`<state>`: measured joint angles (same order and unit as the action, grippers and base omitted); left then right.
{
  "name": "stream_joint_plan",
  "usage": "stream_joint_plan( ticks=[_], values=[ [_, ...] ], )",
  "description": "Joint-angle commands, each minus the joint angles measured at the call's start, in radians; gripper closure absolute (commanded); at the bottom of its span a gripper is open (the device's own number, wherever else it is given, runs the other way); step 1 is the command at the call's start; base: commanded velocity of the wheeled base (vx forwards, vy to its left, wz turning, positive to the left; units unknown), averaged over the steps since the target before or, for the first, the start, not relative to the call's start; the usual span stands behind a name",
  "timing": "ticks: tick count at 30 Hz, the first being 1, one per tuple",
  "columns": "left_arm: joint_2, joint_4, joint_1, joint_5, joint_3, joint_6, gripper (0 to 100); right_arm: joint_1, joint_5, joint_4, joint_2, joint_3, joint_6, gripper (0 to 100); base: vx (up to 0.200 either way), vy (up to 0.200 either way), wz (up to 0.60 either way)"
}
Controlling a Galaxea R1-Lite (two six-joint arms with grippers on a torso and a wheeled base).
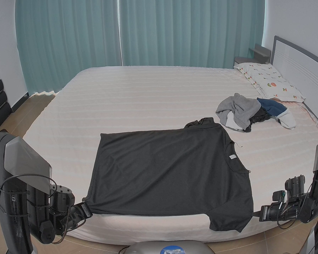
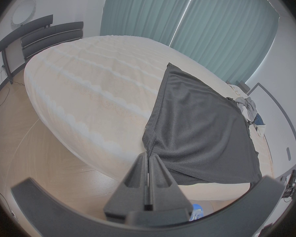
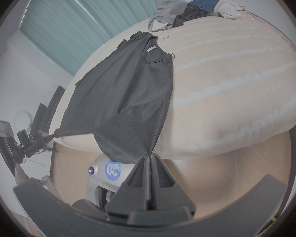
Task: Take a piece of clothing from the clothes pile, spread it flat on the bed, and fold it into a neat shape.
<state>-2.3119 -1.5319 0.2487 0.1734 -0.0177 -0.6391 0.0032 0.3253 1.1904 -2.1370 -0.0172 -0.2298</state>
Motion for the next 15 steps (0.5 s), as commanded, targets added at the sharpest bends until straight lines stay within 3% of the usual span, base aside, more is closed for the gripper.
stream_joint_plan(
  ticks=[1,6,12,15],
  values=[
    [0.006,0.009,0.007,0.001,0.015,0.004,100,-0.026,-0.008,-0.066,0.112,0.017,0.053,100,0.0,0.0,0.0],
    [0.006,0.036,0.009,0.003,0.015,0.007,100,-0.048,-0.011,-0.117,0.149,0.017,0.095,100,0.0,0.0,0.0],
    [0.065,0.161,0.044,0.006,0.015,0.013,100,-0.048,-0.015,-0.183,0.192,0.017,0.11,100,0.0,0.0,0.0],
    [0.092,0.205,0.052,0.008,0.015,0.016,100,-0.049,-0.049,-0.224,0.215,0.017,0.139,100,0.0,0.0,0.0]
  ],
)
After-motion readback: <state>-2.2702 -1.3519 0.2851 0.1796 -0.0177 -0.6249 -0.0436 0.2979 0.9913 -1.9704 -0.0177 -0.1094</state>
